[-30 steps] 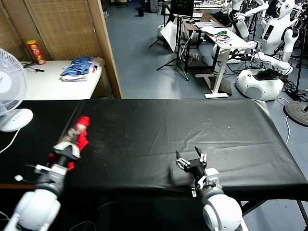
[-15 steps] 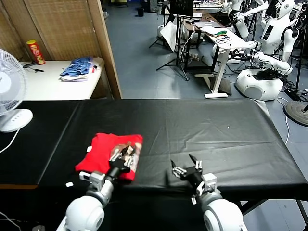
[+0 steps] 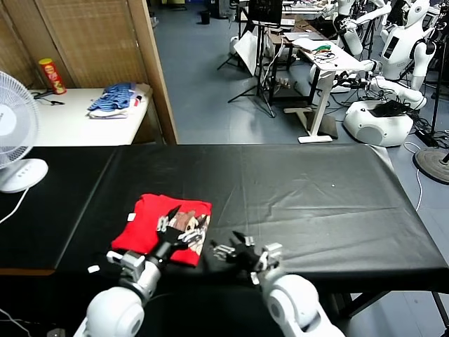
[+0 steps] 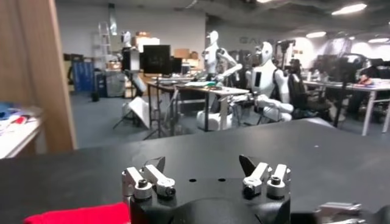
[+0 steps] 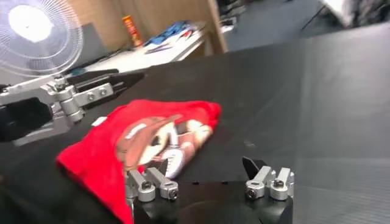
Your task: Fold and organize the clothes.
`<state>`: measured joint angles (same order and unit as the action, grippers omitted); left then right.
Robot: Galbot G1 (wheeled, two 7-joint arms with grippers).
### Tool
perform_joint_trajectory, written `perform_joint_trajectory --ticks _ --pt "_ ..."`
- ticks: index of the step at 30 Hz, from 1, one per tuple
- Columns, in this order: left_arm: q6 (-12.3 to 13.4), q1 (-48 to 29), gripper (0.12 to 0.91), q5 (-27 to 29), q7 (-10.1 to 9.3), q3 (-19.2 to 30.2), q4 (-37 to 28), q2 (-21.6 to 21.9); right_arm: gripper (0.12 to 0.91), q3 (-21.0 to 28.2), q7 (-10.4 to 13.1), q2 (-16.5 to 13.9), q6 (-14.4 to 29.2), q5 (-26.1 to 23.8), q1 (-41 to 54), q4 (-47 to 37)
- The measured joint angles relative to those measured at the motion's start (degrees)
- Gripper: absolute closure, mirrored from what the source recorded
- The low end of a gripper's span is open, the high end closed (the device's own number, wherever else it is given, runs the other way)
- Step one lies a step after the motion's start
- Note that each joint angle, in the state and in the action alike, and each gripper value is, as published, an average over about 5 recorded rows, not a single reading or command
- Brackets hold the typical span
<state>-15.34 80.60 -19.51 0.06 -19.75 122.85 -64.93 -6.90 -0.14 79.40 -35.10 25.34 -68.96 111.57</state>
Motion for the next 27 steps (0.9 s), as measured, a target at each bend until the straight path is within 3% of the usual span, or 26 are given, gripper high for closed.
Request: perform_joint_trajectory --ticks 4,14,17,22,24,27 --pt "-0.42 1.42 0.232 -0.04 -0.91 -1.31 1.12 -0.02 0.301 2.46 -0.04 1.46 0.17 0.37 2.71 -3.77" --pt "-0.06 3.29 0.232 -0.14 -3.15 -3.22 2.45 -0.16 0.833 3.67 -0.69 2.69 2.08 -1.95 6.04 -9.46" --pt "0.03 3.67 0.232 -0.08 -3.53 -3.50 2.48 -0.15 0.900 2.92 -1.96 1.76 3.50 -5.29 5.89 -9.47" --pt "-0.84 4.05 0.232 -0.34 -4.59 -3.85 1.92 -0.19 0.889 0.04 -4.83 -1.69 5.45 -11.20 4.70 -7.50" --pt "-0.46 4.19 0.232 -0.34 -4.97 -3.86 1.37 -0.12 0.831 -1.54 -5.76 -3.57 6.38 -12.76 3.82 -6.09" --pt "1.22 4.66 0.232 -0.31 -5.74 -3.80 0.31 0.24 0.674 -4.10 -6.65 -6.44 8.97 -15.22 1.95 -3.66"
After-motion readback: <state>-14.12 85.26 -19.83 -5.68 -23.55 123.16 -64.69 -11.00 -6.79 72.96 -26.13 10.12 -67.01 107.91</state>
